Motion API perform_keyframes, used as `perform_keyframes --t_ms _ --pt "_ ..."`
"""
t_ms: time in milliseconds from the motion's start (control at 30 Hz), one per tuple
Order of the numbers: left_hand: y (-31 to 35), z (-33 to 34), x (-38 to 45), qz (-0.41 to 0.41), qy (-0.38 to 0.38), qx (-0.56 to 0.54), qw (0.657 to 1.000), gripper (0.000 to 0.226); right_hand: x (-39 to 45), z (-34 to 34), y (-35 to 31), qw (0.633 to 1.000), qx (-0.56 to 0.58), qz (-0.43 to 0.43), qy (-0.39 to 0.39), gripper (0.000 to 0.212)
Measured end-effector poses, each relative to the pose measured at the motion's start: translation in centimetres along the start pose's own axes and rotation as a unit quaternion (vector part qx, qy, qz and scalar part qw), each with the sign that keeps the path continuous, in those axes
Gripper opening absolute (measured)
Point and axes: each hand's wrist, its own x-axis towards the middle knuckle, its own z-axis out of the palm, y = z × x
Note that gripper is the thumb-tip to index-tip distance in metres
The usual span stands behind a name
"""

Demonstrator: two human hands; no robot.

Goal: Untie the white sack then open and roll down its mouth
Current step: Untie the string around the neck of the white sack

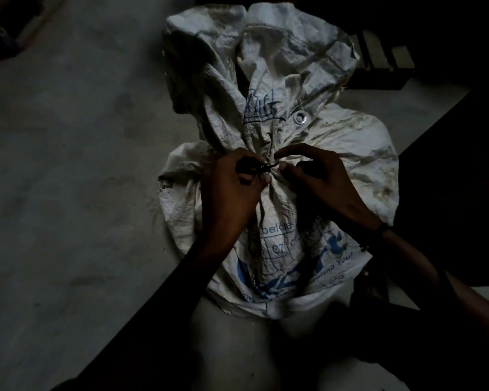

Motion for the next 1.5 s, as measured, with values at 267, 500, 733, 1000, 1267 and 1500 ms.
perform_keyframes --t_ms 267,500,733,1000,1267,1500 --pt "0.0 0.9 0.0 -0.020 0.029 -0.034 0.999 0.016 0.1 -0.3 -0.1 1.000 0.009 -0.008 -0.015 0.014" --pt "0.2 -0.3 -0.1 0.083 0.018 0.146 0.986 0.018 0.3 -0.5 0.3 1.000 0.015 -0.005 -0.014 0.015" --pt "-0.3 0.9 0.0 0.075 0.023 0.049 0.996 0.010 0.3 -0.7 0.2 0.999 0.032 -0.019 -0.021 0.015" --pt "0.8 0.4 0.1 0.149 -0.048 0.298 0.942 0.023 0.4 -0.8 0.5 0.999 0.017 -0.026 -0.012 0.017" --pt "0.0 -0.3 1.2 0.119 -0.091 0.157 0.976 0.028 0.2 -1.1 0.4 0.999 0.021 -0.032 -0.011 0.017" --pt "-0.2 -1.0 0.8 0.211 -0.066 0.339 0.915 0.032 0.6 -0.6 0.3 0.999 -0.012 -0.041 -0.005 0.018"
